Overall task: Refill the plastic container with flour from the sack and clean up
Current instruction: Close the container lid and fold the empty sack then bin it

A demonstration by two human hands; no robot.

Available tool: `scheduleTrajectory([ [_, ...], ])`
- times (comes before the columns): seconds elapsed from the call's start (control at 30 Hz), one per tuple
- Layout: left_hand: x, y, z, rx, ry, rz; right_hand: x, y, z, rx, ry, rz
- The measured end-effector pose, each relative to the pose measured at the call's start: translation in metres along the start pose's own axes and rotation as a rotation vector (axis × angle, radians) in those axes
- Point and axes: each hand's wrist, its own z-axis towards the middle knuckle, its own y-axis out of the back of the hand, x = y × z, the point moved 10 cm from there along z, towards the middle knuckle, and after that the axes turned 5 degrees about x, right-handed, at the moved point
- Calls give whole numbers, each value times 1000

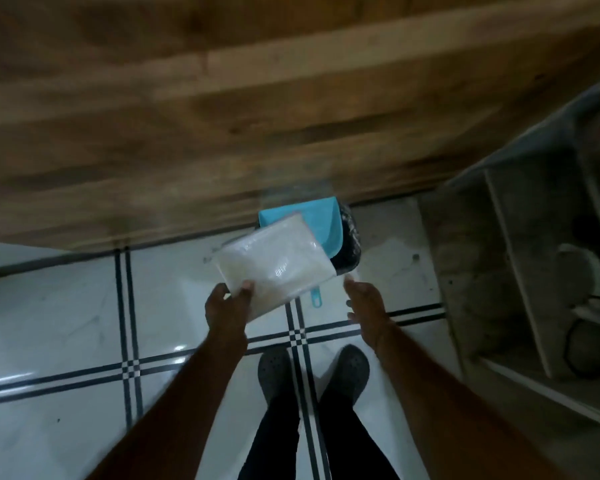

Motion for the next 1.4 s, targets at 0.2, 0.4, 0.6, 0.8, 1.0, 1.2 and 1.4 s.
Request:
scheduleTrajectory([
  [0.2,63,-5,114,-43,21,-149,-68,-70,119,158,-140,-235],
  [0.4,94,-3,139,-93,80,-198,-74,-87,170,75,30,-191],
  [0.6,75,-6,115,-121,88,-193,-71,-21,89,49,155,-69],
  [0.8,41,-43,107,-135,31,-173,-100,83,24,-203,202,34],
  [1.0,51,-109,153,-108,-18,56,-135,112,54,-208,222,72],
  [1.2,81,-155,206,90,-19,120,-140,105,98,-159,256,95],
  [1.4,41,-147,148,107,-37,357,-121,101,73,-118,230,154],
])
